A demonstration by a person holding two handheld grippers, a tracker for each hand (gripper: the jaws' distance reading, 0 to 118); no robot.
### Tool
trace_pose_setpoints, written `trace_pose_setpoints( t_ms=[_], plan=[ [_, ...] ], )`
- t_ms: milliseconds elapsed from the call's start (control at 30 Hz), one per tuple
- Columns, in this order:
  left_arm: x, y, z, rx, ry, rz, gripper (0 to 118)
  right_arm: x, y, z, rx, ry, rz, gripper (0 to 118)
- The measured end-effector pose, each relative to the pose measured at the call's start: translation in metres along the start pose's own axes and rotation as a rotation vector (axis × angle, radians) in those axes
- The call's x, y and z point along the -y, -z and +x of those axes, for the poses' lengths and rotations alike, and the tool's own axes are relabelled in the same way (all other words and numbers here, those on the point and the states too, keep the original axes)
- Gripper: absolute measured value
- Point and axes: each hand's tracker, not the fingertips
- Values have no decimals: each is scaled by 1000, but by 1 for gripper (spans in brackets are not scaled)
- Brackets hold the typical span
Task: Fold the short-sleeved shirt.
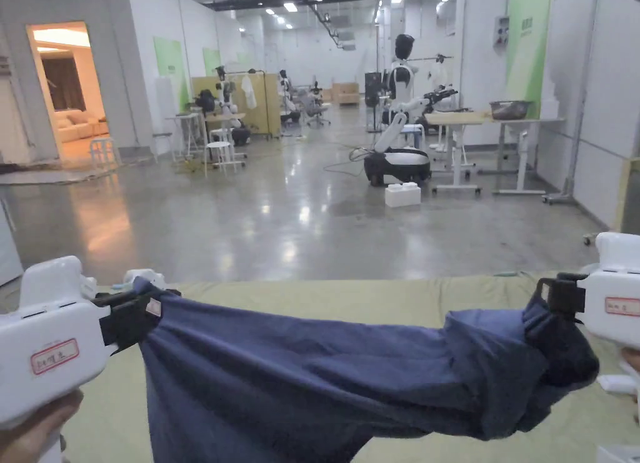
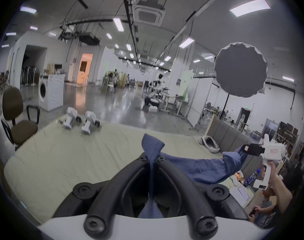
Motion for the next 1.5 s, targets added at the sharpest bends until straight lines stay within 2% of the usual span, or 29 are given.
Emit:
trace_pose_setpoints(
  t_ms=[100,233,300,433,633,933,1033,1167,1367,1500],
  plan=[
    [-29,-14,12,-26,42,65,6,-42,-22,-2,27,-20,78,3],
    [-62,-34,9,-40,32,160,6,-78,-49,8,73,-23,124,3],
    [-74,-39,4,-59,27,191,6,-88,-61,17,118,-12,165,3],
    [-95,-43,-6,-76,3,238,6,-106,-78,37,134,36,198,3],
    [-108,-30,-12,-122,29,241,6,-116,-84,47,207,7,230,3],
    [-111,-11,-47,-193,-36,229,6,-123,-69,71,294,21,237,3],
    [-108,-1,-53,-224,-33,215,6,-118,-62,72,356,-11,255,3],
    [-105,17,-60,-233,-46,199,6,-116,-45,76,356,14,252,3],
    [-110,67,-61,-257,-5,153,6,-117,2,77,371,-15,210,3],
    [-114,107,-68,-271,18,128,6,-118,40,78,371,2,196,3]
  ],
)
